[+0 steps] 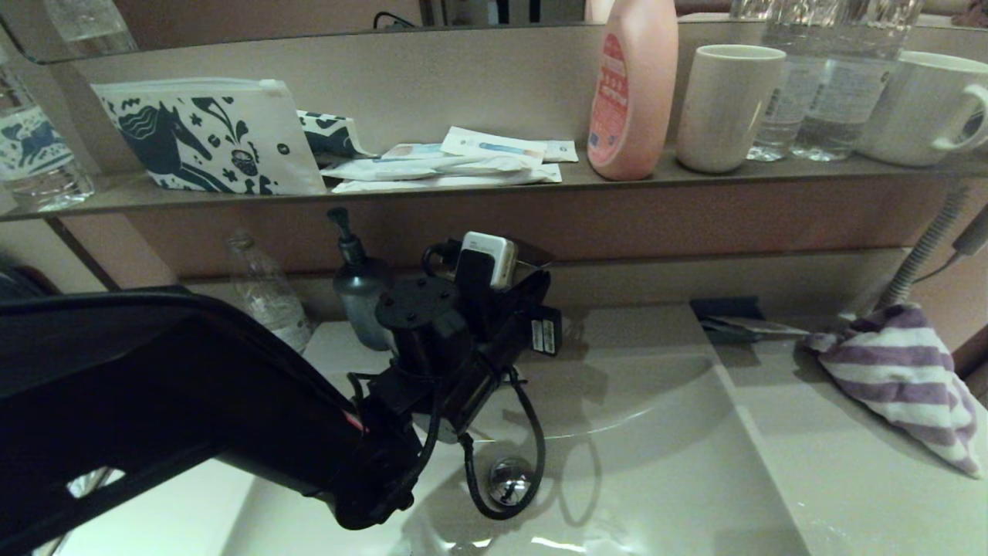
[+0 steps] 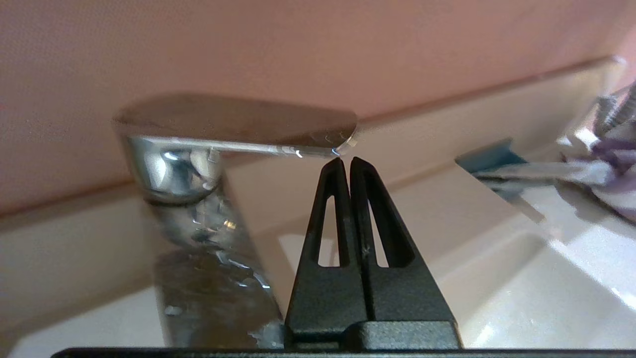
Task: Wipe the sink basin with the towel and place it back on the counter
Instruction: Turn on the faucet
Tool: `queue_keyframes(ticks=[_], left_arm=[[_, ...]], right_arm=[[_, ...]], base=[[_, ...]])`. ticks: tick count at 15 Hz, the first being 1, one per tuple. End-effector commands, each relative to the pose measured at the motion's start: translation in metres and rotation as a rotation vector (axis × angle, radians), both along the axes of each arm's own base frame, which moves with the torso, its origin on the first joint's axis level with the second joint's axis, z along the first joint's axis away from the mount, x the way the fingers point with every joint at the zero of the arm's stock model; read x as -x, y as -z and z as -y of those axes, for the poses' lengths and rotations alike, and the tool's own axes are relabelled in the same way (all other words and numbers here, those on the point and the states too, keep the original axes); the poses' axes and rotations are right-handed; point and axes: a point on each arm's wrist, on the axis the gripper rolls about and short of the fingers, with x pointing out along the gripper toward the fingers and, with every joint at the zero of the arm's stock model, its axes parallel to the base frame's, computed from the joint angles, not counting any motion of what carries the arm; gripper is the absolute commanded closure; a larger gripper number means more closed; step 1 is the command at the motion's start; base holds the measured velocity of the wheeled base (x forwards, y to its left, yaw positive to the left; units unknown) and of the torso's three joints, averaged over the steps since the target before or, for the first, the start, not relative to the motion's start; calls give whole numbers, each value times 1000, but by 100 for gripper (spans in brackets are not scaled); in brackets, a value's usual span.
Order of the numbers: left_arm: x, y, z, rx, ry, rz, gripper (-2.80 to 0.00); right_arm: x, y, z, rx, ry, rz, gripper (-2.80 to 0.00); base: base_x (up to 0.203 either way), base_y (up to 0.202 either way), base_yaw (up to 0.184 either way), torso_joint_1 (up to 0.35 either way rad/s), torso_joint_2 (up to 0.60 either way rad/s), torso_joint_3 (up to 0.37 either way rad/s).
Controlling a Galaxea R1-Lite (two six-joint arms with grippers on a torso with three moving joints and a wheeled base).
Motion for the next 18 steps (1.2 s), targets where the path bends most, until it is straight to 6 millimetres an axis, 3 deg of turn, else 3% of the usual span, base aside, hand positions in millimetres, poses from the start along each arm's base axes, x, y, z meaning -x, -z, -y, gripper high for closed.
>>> queue_keyframes(ticks=[1, 12, 18], left_arm=[[-4, 4, 2, -1, -4, -1, 0], [-7, -31, 4, 90, -30, 87, 0], [1, -23, -1, 58, -29, 59, 0]], right_arm=[[0, 0, 0, 0, 0, 0, 0], [0, 0, 0, 0, 0, 0, 0], [0, 0, 0, 0, -1, 0, 0]], base=[[0, 0, 0, 0, 0, 0], [0, 0, 0, 0, 0, 0], [0, 0, 0, 0, 0, 0]])
